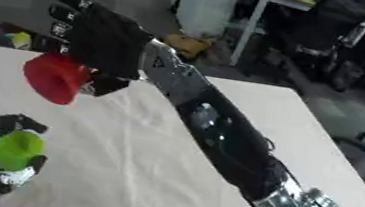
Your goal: Pour the contents of one cup into another cup.
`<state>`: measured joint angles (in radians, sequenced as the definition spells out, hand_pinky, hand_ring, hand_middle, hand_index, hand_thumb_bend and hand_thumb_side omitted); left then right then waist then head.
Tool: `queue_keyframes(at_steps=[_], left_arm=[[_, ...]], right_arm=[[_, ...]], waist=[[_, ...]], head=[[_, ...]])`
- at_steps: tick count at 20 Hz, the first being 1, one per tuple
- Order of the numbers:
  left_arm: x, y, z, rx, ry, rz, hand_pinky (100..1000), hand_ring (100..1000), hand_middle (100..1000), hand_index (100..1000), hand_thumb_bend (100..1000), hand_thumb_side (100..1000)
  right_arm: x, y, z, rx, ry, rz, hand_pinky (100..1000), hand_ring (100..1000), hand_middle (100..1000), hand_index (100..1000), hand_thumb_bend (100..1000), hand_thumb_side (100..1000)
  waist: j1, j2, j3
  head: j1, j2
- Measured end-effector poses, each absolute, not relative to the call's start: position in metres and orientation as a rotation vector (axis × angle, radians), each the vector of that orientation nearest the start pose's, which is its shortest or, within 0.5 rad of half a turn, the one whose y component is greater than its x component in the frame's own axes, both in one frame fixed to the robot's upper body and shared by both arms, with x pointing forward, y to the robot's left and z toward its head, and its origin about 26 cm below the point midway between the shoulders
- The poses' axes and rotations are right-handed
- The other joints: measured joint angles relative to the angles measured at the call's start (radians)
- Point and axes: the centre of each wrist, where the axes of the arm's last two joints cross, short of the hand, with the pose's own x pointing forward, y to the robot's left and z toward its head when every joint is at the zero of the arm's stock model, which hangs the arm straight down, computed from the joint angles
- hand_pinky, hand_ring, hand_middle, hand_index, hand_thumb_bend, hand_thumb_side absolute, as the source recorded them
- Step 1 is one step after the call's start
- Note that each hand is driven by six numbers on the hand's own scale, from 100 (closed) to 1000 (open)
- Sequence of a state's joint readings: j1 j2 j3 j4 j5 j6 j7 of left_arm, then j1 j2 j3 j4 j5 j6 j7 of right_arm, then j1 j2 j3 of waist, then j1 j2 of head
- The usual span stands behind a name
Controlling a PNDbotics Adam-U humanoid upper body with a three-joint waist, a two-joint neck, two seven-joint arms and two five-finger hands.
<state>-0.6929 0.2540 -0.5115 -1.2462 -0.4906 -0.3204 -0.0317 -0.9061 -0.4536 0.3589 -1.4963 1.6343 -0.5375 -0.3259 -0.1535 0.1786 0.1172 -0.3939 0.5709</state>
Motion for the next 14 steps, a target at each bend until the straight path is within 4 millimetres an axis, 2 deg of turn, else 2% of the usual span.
queue_keyframes(at_steps=[1,2,4,5,8,9,14], left_arm=[[0.402,0.133,0.097,0.217,-2.068,-1.373,644,594,741,839,885,488],[0.402,0.135,0.094,0.224,-2.068,-1.375,664,615,759,846,964,493],[0.401,0.137,0.091,0.233,-2.073,-1.376,681,632,773,848,1000,501],[0.402,0.138,0.091,0.237,-2.077,-1.374,681,633,773,848,1000,503],[0.401,0.14,0.089,0.236,-2.086,-1.359,687,640,781,848,1000,520],[0.401,0.14,0.09,0.235,-2.091,-1.35,687,640,781,847,1000,523],[0.398,0.14,0.096,0.217,-2.114,-1.315,689,640,781,845,1000,555]], right_arm=[[0.404,-0.172,0.269,1.34,1.727,-1.546,734,587,706,733,100,547],[0.404,-0.172,0.269,1.34,1.727,-1.549,734,586,701,732,100,547],[0.404,-0.172,0.269,1.34,1.728,-1.551,731,572,675,725,100,542],[0.405,-0.173,0.268,1.34,1.731,-1.554,730,569,669,723,100,542],[0.41,-0.179,0.261,1.349,1.768,-1.593,712,492,525,673,100,519],[0.413,-0.183,0.257,1.353,1.799,-1.612,709,481,506,664,100,515],[0.427,-0.207,0.232,1.339,2.075,-1.729,659,323,301,528,100,426]], waist=[[0.0,0.0,0.0],[0.0,0.0,0.0],[0.001,0.0,0.0],[0.001,0.0,0.0],[0.002,0.0,0.0],[0.002,0.0,0.0],[0.004,0.0,-0.01]], head=[[0.0,0.0],[0.0,0.0],[0.0,0.0],[0.0,0.0],[0.0,0.0],[0.0,0.0],[0.005,0.0]])
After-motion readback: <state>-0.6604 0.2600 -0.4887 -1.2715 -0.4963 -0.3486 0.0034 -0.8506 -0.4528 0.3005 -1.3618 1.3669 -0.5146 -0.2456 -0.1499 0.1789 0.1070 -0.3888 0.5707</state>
